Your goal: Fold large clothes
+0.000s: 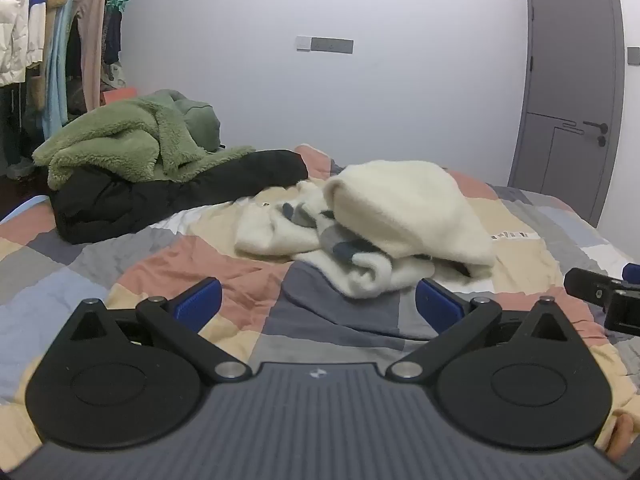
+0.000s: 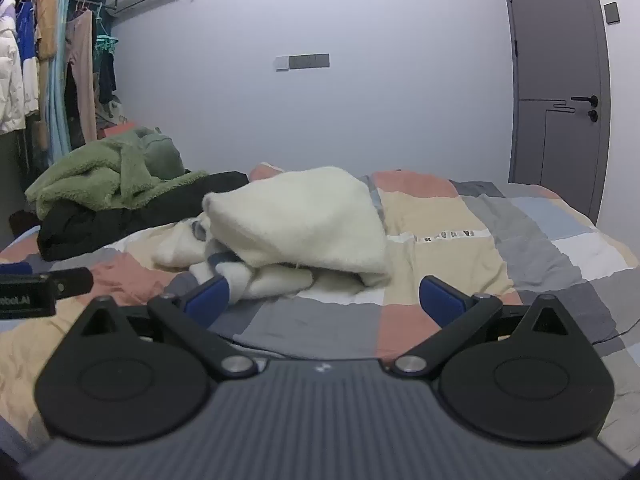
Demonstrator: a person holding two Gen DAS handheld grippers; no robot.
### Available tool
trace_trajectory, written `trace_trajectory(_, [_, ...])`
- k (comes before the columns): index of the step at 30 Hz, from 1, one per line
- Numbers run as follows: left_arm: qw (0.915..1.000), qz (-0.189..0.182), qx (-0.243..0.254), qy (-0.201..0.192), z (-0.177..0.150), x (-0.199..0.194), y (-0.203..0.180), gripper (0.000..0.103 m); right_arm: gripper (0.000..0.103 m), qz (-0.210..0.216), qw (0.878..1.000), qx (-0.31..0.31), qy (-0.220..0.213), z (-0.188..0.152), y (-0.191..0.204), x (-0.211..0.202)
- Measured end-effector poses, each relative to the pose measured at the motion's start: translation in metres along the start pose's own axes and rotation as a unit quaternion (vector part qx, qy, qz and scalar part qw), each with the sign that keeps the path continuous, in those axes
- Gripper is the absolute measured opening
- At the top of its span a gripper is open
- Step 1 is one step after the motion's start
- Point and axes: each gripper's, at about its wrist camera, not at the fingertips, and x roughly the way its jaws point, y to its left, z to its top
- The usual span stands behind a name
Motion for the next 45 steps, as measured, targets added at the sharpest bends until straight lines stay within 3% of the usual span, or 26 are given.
trace_trajectory(45, [1.0000, 0.001, 0.006, -0.001, 0.0027, -0.0013, -0.0034, 0.103, 0.103, 0.002, 1.000, -0.014, 0.010, -0.0045, 0.0067, 0.0033])
